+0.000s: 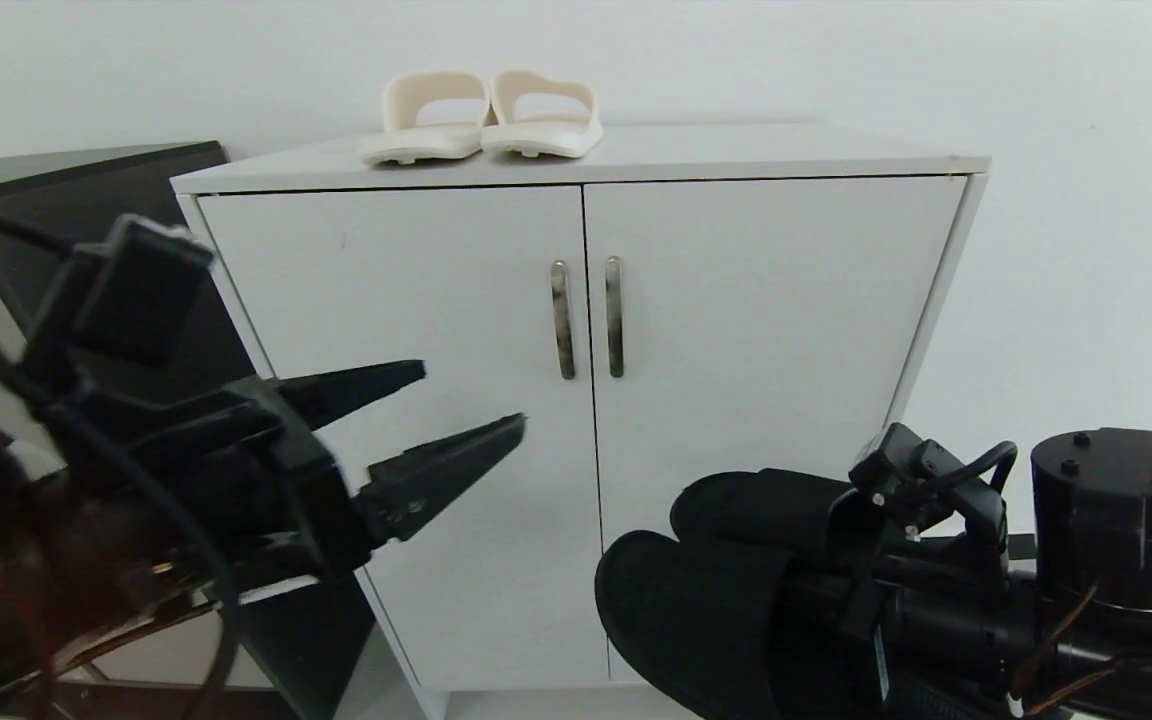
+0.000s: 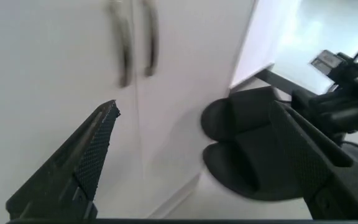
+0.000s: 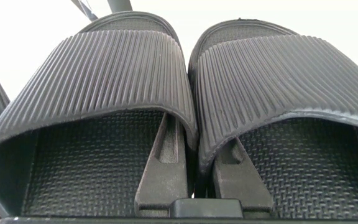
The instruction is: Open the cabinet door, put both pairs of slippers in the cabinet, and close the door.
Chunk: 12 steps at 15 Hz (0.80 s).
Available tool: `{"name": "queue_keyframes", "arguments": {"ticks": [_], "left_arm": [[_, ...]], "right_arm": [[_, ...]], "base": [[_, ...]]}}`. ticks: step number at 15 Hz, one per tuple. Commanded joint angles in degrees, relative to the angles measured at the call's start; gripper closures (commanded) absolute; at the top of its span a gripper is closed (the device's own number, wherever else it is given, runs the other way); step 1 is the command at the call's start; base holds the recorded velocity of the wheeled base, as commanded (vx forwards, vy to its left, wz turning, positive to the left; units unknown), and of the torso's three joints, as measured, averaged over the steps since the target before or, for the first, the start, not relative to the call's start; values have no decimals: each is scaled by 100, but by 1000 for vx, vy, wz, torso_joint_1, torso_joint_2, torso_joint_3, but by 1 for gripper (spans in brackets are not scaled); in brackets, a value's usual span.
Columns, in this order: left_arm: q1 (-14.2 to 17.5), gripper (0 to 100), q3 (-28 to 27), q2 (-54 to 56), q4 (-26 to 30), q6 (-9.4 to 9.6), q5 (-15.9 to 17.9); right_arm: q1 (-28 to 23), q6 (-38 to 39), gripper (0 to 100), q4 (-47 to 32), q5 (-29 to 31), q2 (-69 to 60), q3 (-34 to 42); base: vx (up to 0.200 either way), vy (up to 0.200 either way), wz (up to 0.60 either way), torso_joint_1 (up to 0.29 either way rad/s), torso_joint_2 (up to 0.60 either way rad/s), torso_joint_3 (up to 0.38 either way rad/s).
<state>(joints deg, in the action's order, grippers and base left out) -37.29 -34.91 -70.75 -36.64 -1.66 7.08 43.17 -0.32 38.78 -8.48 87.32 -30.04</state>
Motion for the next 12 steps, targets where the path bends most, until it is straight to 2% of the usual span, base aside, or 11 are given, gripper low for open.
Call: {"name": "queue_keyframes", "arguments": {"ticks": [1, 2, 3, 6, 8, 10, 12], "left_arm": [[-446, 0, -719, -923, 70, -80, 135], [-516, 0, -824, -940, 149, -107, 206], [-595, 0, -1193, -975, 456, -221, 469], [-595, 0, -1501, -1046, 738, -739, 1304], [-586, 0, -1545, -1204, 729, -783, 1638], [-569, 0, -1694, -1318, 738, -810, 1770], [-569, 0, -1914, -1371, 755, -1434, 2201]], "right_arm": [[-1, -3, 100, 7, -4, 83, -64], [16, -3, 100, 7, -13, 83, -64], [-1, 23, 100, 7, -39, 92, -46], [-1, 14, 100, 7, -39, 75, -11], [-1, 5, 100, 7, -39, 57, 7], [-1, 5, 100, 7, -48, 57, 15], [-1, 5, 100, 7, -66, 92, 33]], "base": [[0, 0, 0, 0, 0, 0], [0, 0, 0, 0, 0, 0], [0, 0, 0, 0, 0, 0], [0, 0, 0, 0, 0, 0], [0, 0, 0, 0, 0, 0], [0, 0, 0, 0, 0, 0], [0, 0, 0, 0, 0, 0]]}}
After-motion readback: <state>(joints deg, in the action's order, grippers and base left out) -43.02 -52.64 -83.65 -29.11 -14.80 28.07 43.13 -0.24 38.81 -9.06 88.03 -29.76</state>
